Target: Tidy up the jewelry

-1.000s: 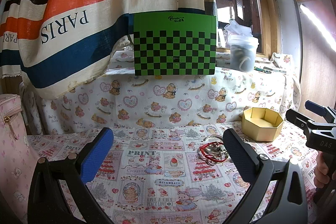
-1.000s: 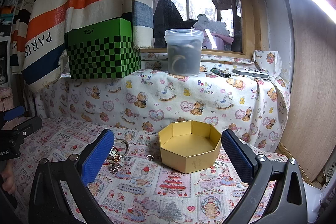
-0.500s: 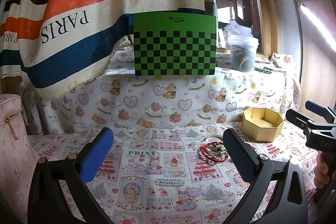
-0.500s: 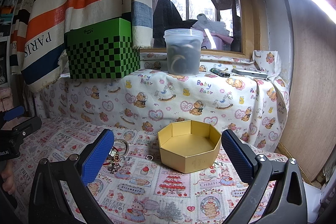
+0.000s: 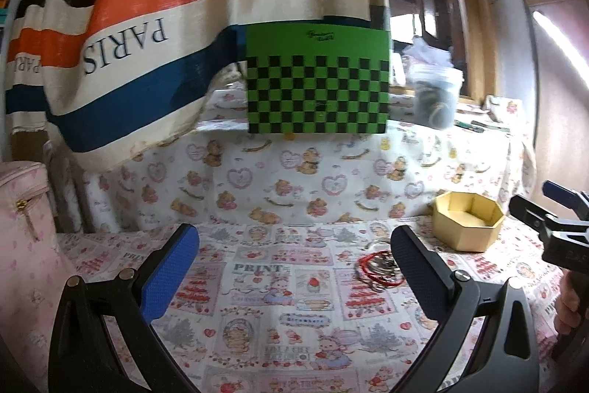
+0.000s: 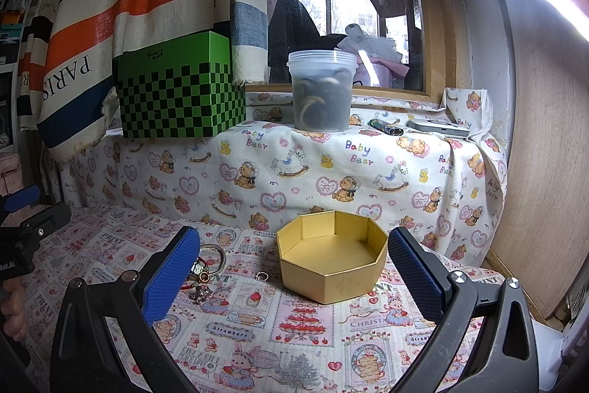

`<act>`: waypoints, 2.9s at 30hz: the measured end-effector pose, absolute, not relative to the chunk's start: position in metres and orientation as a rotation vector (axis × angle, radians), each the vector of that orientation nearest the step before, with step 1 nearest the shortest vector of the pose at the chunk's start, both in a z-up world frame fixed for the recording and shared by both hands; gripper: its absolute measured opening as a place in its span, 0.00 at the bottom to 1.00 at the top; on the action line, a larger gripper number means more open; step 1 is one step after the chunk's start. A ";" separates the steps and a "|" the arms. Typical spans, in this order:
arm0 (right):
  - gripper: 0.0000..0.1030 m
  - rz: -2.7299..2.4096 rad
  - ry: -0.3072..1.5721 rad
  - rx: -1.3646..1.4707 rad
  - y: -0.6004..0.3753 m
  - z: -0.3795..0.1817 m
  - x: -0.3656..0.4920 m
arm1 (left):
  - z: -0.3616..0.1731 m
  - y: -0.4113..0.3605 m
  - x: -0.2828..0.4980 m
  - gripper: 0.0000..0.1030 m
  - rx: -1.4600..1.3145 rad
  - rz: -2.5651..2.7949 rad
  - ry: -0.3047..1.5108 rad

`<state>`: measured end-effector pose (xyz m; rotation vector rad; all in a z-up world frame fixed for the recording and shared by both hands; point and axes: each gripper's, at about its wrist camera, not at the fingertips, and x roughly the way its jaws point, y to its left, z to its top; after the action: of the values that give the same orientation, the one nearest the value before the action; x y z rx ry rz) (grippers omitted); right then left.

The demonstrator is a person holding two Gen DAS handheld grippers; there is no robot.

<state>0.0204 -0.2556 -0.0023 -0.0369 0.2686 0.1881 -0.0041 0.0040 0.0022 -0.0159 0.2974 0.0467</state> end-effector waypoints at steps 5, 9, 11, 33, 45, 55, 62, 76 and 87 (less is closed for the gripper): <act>1.00 0.188 0.268 -0.037 -0.256 -0.002 0.021 | 0.001 0.006 -0.004 1.00 -0.017 0.043 0.297; 1.00 0.188 0.268 -0.037 -0.256 -0.002 0.021 | 0.001 0.006 -0.004 1.00 -0.016 0.042 0.297; 1.00 0.188 0.269 -0.037 -0.256 -0.002 0.021 | 0.000 0.005 -0.003 1.00 -0.014 0.040 0.297; 1.00 0.188 0.269 -0.037 -0.256 -0.002 0.021 | -0.003 0.002 -0.001 1.00 -0.003 0.044 0.314; 1.00 0.184 0.270 -0.036 -0.255 -0.002 0.018 | -0.002 0.002 0.000 1.00 0.001 0.024 0.333; 1.00 0.159 0.257 -0.024 -0.260 -0.001 0.016 | 0.008 0.010 0.027 1.00 -0.009 0.017 0.491; 1.00 0.154 0.278 -0.026 -0.263 -0.002 0.020 | 0.049 0.011 0.049 1.00 -0.036 0.053 0.526; 1.00 0.224 0.460 0.021 -0.278 -0.007 0.044 | 0.012 -0.037 0.099 1.00 0.037 -0.048 0.726; 0.70 0.296 0.560 0.120 -0.295 -0.017 0.063 | -0.045 -0.065 0.129 0.65 -0.030 -0.179 0.843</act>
<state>0.0634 -0.2947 -0.0169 0.1198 0.5600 0.2960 0.1293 -0.0646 -0.0454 -0.0298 0.8431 -0.1789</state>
